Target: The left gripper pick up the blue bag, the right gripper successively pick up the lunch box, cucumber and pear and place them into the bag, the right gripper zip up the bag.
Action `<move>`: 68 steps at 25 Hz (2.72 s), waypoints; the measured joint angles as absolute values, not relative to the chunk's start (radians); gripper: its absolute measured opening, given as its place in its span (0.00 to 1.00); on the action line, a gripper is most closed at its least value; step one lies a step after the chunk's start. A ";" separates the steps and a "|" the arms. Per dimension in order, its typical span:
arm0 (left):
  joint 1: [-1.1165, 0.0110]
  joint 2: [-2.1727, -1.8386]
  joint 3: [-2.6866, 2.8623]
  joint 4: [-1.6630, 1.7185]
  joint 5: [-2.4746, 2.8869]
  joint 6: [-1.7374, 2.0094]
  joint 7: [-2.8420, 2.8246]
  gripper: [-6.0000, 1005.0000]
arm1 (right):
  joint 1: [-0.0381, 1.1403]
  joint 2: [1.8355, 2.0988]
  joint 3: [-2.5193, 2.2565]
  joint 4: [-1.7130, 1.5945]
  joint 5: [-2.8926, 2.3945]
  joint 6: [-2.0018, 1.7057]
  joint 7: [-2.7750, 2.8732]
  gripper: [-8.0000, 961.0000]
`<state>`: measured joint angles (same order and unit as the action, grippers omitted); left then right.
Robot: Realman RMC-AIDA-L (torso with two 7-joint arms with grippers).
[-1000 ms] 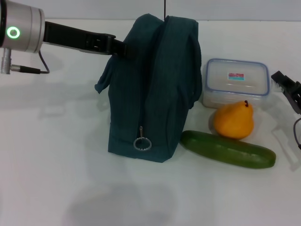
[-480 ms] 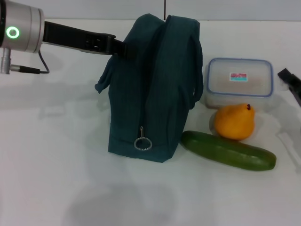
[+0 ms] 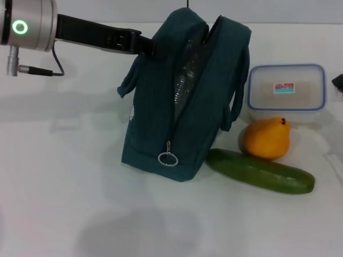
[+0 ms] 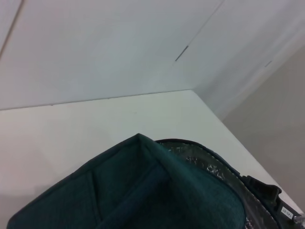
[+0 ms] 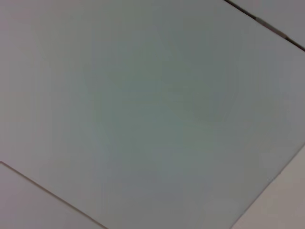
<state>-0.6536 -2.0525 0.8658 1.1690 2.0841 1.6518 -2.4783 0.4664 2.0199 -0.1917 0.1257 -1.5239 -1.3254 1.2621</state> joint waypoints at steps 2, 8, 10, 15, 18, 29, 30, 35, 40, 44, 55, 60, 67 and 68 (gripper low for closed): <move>-0.654 -2.053 0.866 1.169 2.083 1.652 -2.478 0.07 | 0.465 2.020 -0.192 0.122 -1.524 -1.327 1.264 0.09; -0.658 -2.053 0.865 1.169 2.083 1.652 -2.479 0.07 | 0.446 2.019 -0.202 0.113 -1.527 -1.321 1.271 0.09; -0.663 -2.053 0.865 1.165 2.083 1.652 -2.479 0.07 | 0.430 2.018 -0.205 0.107 -1.526 -1.310 1.271 0.09; -0.666 -2.054 0.865 1.160 2.084 1.652 -2.479 0.07 | 0.411 2.017 -0.203 0.103 -1.521 -1.266 1.272 0.09; -0.666 -2.055 0.865 1.160 2.085 1.652 -2.479 0.07 | 0.403 2.020 -0.197 0.103 -1.517 -1.250 1.272 0.08; -0.651 -2.056 0.865 1.160 2.084 1.656 -2.473 0.07 | 0.399 2.019 -0.202 0.093 -1.520 -1.311 1.271 0.08; -0.649 -2.056 0.865 1.160 2.084 1.657 -2.473 0.07 | 0.400 2.018 -0.200 0.088 -1.519 -1.319 1.271 0.08; -0.645 -2.056 0.865 1.160 2.083 1.661 -2.472 0.07 | 0.415 2.017 -0.194 0.052 -1.517 -1.332 1.272 0.07; -0.644 -2.058 0.865 1.160 2.083 1.662 -2.471 0.07 | 0.440 2.017 -0.193 0.037 -1.515 -1.324 1.272 0.06; -0.644 -2.060 0.865 1.160 2.083 1.663 -2.471 0.07 | 0.467 2.017 -0.203 0.023 -1.521 -1.289 1.272 0.05; -0.643 -2.060 0.865 1.160 2.090 1.663 -2.470 0.07 | 0.484 2.018 -0.208 0.013 -1.524 -1.224 1.266 0.07; -0.643 -2.059 0.865 1.160 2.092 1.663 -2.458 0.07 | 0.475 2.018 -0.213 0.013 -1.524 -1.247 1.266 0.12; -0.643 -2.059 0.865 1.160 2.095 1.663 -2.456 0.07 | 0.451 2.016 -0.229 0.012 -1.525 -1.258 1.271 0.19; -0.643 -2.059 0.865 1.160 2.095 1.663 -2.456 0.07 | 0.447 2.017 -0.229 0.012 -1.524 -1.257 1.271 0.20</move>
